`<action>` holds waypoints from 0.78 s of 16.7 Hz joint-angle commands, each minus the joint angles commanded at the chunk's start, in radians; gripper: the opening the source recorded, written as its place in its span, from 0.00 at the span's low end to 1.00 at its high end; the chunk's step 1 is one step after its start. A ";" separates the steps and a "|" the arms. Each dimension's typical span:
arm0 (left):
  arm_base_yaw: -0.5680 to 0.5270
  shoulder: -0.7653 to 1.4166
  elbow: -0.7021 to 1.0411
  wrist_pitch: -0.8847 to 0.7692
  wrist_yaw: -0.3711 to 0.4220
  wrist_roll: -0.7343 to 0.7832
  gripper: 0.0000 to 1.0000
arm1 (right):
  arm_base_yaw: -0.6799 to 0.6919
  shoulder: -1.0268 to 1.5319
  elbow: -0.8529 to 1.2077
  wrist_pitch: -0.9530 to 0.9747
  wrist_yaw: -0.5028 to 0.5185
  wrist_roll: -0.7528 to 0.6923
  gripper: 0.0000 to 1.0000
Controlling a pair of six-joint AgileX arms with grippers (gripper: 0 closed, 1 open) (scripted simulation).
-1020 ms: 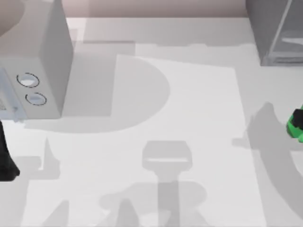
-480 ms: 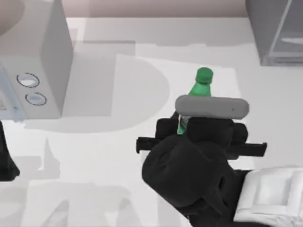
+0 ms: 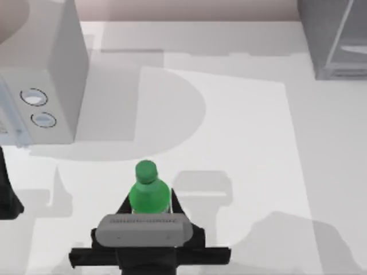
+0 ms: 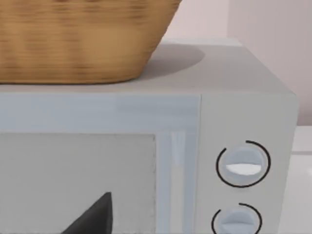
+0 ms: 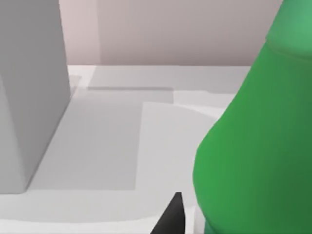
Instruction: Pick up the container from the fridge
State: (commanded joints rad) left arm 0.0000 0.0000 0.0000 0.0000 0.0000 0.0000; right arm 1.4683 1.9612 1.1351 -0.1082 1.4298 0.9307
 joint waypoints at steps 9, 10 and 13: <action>0.000 0.000 0.000 0.000 0.000 0.000 1.00 | -0.001 0.025 -0.004 0.034 0.006 -0.026 0.00; 0.000 0.000 0.000 0.000 0.000 0.000 1.00 | -0.007 0.035 -0.010 0.066 0.003 -0.050 0.00; 0.000 0.000 0.000 0.000 0.000 0.000 1.00 | -0.035 0.070 -0.037 0.224 -0.015 -0.149 0.00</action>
State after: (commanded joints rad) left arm 0.0000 0.0000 0.0000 0.0000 0.0000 0.0000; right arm 1.4337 2.0311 1.0984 0.1162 1.4148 0.7817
